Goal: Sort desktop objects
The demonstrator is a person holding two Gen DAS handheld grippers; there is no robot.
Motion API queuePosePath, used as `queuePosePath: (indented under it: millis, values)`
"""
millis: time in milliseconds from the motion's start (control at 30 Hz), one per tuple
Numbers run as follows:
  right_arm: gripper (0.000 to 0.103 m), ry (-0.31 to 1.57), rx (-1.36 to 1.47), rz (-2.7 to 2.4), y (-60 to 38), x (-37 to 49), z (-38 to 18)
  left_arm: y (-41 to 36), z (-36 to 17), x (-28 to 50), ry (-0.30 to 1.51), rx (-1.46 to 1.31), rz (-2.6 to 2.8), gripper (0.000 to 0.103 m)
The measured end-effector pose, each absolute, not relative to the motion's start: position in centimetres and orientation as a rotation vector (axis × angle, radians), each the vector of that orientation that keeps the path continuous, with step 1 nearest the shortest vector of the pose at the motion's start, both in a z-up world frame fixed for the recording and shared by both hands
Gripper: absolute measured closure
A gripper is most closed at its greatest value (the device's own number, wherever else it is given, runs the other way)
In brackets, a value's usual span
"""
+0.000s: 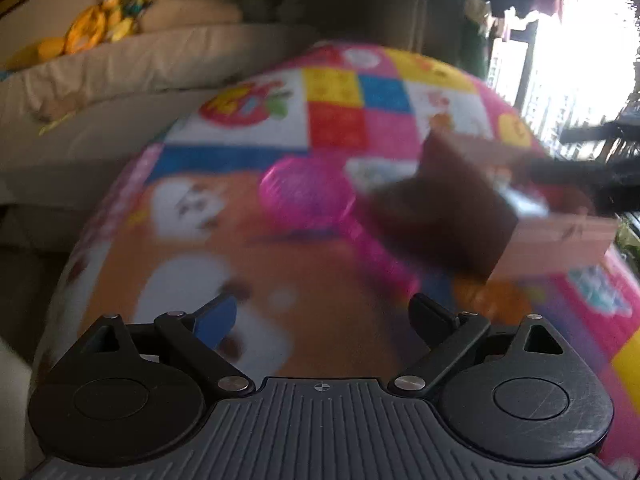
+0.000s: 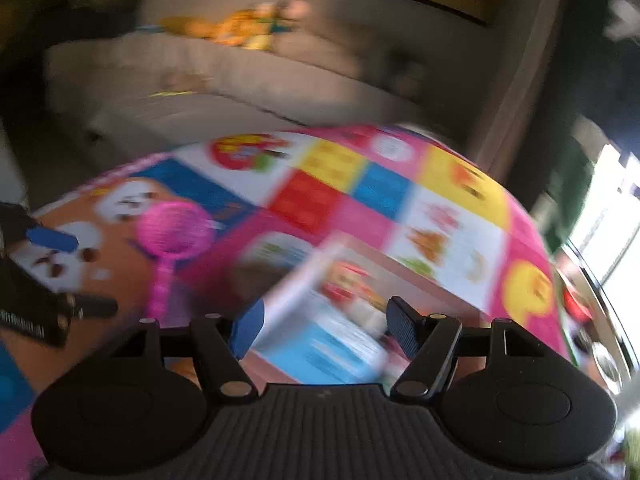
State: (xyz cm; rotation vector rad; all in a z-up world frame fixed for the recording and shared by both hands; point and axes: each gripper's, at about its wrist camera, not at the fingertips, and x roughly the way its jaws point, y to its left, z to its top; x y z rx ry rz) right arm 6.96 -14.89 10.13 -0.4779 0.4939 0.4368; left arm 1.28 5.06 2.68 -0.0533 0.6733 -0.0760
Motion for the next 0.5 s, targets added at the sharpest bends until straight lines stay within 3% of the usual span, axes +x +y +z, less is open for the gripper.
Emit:
queuePosePath:
  millis: [100,233,367,500]
  values:
    - [0.038,0.498,-0.535,0.532,-9.7,8.0,9.4,6.2,2.1,0.1,0.683,-0.064,-0.066,0.005]
    - [0.072,0.588,-0.597,0.647,-3.0,10.0,7.4,6.9,1.6,-0.6,0.671,-0.09,-0.09,0.003]
    - [0.073,0.657,-0.658,0.648,1.6,11.6,4.4,7.3,1.5,-1.0,0.657,-0.137,-0.109,0.003]
    - [0.078,0.606,-0.788,0.591,3.6,11.6,2.1,7.5,1.4,-1.0,0.655,-0.156,-0.113,0.002]
